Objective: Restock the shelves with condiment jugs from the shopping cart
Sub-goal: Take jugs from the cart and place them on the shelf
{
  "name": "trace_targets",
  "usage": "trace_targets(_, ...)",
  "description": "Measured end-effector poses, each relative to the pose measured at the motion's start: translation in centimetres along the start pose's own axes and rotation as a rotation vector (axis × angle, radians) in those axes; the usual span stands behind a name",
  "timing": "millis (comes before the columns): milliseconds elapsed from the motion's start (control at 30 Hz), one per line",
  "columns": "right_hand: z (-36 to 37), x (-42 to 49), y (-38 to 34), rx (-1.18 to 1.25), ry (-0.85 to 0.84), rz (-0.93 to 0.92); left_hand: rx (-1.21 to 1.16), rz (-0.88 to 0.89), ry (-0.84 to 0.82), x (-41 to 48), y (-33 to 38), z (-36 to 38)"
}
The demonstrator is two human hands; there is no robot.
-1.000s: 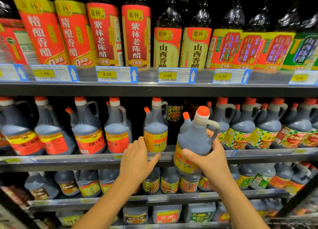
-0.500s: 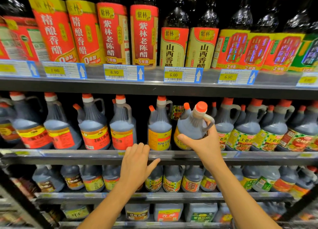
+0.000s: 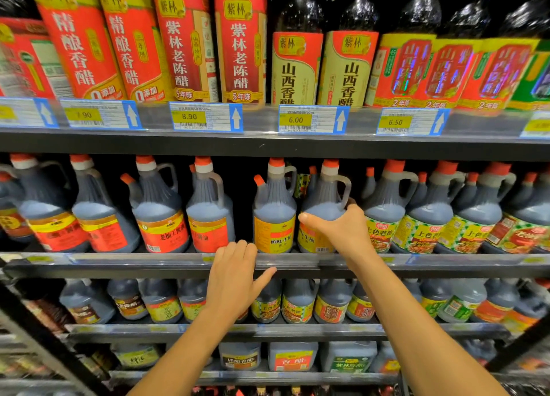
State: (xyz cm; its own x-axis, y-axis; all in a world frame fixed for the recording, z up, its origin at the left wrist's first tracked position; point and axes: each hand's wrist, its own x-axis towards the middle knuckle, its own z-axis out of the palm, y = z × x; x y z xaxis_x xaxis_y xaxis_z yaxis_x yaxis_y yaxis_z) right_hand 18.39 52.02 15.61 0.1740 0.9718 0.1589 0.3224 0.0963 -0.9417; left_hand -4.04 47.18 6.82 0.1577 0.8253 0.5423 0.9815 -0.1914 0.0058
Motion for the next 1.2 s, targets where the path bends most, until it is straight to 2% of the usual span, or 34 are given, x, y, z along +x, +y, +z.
trace_targets(367,-0.7,-1.4,0.9,-0.042,-0.105,-0.059,0.012,-0.029,-0.017,0.0,0.5,-0.5)
trace_targets(500,-2.0,-2.4,2.9,-0.248,-0.217,-0.132,0.047,-0.046,-0.042,0.1,0.7,-0.8)
trace_targets(700,-5.6,-5.0,3.9,-0.619,-0.230,-0.357,-0.024,-0.085,-0.040,-0.9,1.8,-2.5)
trace_targets(833,-7.7,-8.3,3.8,-0.805,-0.274,-0.432,0.005,-0.084,-0.046,-3.5,3.5,-4.5)
trace_targets(933,-8.9,-11.0,4.8,-0.913,-0.322,-0.412,-0.008,-0.116,-0.163,-6.4,5.5,-6.0)
trace_targets(1067,-10.5,-15.8,7.0,-1.084,-0.410,-0.387,-0.043,-0.085,-0.442,-11.8,8.7,-7.0)
trace_targets(1200,-12.6,-22.1,9.5,-1.109,-0.476,-0.287,-0.066,-0.052,-0.564,-18.3,12.7,-8.4)
